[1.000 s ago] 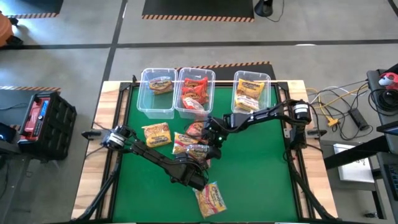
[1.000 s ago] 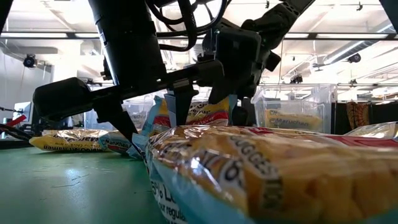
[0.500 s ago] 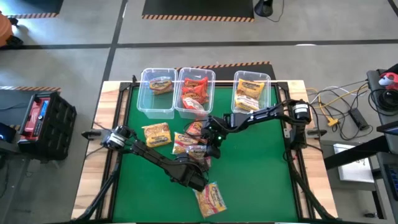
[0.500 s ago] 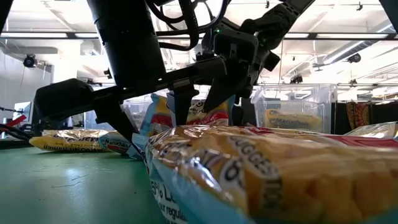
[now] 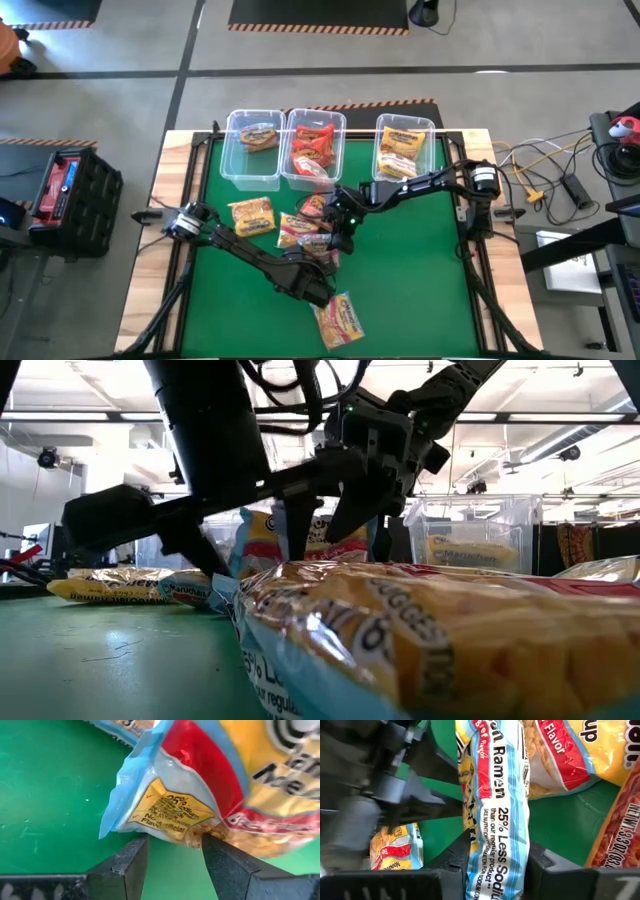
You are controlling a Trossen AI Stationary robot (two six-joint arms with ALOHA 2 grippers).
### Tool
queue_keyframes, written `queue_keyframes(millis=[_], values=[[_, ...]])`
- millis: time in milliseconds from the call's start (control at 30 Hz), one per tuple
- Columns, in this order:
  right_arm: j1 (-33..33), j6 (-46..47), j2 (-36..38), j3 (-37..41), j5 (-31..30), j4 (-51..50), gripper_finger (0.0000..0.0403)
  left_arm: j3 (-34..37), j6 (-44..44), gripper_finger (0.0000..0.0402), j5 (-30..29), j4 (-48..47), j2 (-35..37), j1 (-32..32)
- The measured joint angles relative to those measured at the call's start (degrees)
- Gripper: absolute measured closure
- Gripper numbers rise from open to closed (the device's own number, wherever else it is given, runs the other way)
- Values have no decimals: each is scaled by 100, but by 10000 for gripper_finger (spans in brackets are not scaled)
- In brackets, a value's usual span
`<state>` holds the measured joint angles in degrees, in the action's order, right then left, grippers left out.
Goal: Sort Maruchan noodles
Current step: Put the middle left blue noodle pack into the top left transparent bin
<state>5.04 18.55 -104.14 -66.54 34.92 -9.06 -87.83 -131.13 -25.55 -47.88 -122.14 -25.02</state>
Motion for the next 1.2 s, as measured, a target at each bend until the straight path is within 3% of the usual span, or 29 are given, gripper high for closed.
queue_keyframes(millis=[267, 533, 833, 933, 1100, 1200], values=[[147, 55, 130, 0, 156, -54, 308, -11, -365, 232, -552, -27, 325, -410], [342, 33, 601, -103, 151, -112, 309, -11, -653, 232, -509, -302, 449, -762], [625, -310, 845, -1161, 54, -129, 310, -11, -618, 232, -503, -388, 476, -786], [690, -733, 796, -1681, -501, -68, 310, -11, -609, 232, -502, -537, 476, -777], [811, -1730, 682, -2278, -1973, 208, 310, -11, -607, 232, -498, -870, 515, -738], [906, -2143, 577, -2469, -2190, 671, 310, -11, -544, 232, -500, -1101, 587, -716]])
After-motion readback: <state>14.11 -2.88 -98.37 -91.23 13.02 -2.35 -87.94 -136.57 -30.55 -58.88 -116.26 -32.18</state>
